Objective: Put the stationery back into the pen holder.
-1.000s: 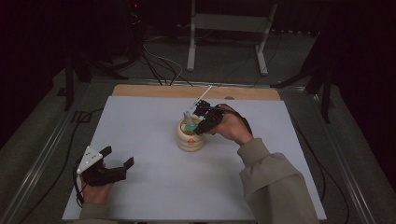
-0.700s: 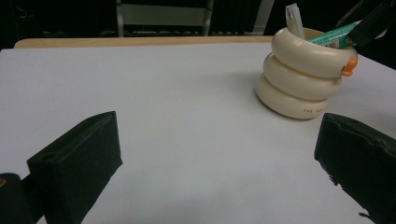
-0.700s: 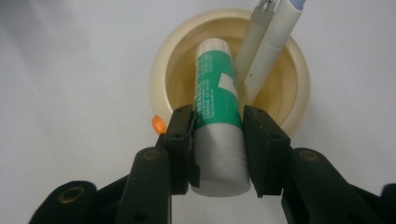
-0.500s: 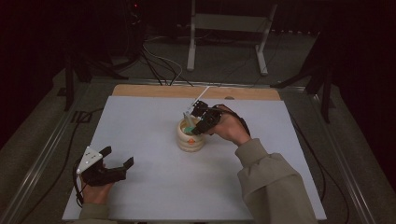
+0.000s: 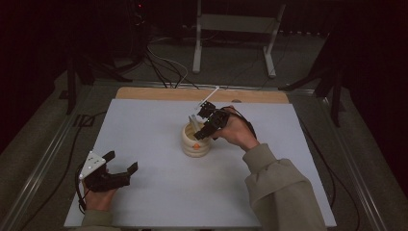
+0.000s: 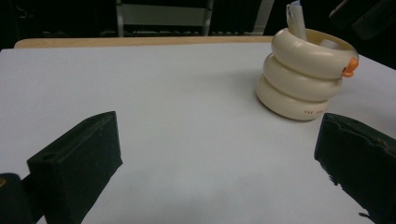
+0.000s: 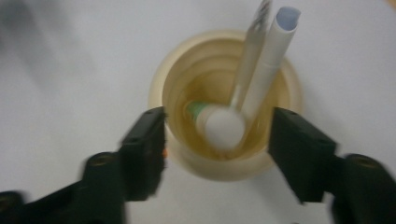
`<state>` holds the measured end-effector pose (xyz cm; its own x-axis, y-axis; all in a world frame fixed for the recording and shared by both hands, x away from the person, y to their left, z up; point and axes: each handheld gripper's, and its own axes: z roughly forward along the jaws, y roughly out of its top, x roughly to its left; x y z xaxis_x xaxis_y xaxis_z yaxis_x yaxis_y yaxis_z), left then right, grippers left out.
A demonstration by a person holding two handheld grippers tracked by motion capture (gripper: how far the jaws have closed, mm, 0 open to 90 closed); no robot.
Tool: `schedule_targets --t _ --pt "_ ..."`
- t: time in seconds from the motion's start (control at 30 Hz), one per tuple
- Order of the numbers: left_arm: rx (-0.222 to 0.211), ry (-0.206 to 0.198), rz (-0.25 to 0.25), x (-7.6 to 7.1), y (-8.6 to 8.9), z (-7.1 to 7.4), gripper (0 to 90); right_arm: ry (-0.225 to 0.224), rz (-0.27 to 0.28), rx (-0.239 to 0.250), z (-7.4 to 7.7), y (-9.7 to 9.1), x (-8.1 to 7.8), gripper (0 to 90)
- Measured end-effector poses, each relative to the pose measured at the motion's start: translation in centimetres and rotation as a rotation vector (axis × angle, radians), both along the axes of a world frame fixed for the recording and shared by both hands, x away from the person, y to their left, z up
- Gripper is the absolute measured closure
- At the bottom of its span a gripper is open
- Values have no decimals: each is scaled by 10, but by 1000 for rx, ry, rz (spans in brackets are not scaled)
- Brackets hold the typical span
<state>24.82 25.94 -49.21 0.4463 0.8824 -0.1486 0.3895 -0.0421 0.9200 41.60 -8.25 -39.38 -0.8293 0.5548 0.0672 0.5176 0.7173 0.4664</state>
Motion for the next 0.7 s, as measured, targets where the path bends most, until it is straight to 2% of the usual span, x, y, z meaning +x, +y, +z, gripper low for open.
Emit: schedule_targets --t 0.13,0.33,0.47,0.7 --pt "-1 0 1 0 0 0 10 -30 -24 8 0 -1 -1 142" --pt "-2 1 3 0 0 0 10 -72 -54 30 0 -8 -2 33" --pt "-2 1 2 0 0 0 10 -92 -75 59 -2 -16 -3 5" --pt "-3 1 3 0 0 0 10 -137 -128 145 -1 -37 -9 0"
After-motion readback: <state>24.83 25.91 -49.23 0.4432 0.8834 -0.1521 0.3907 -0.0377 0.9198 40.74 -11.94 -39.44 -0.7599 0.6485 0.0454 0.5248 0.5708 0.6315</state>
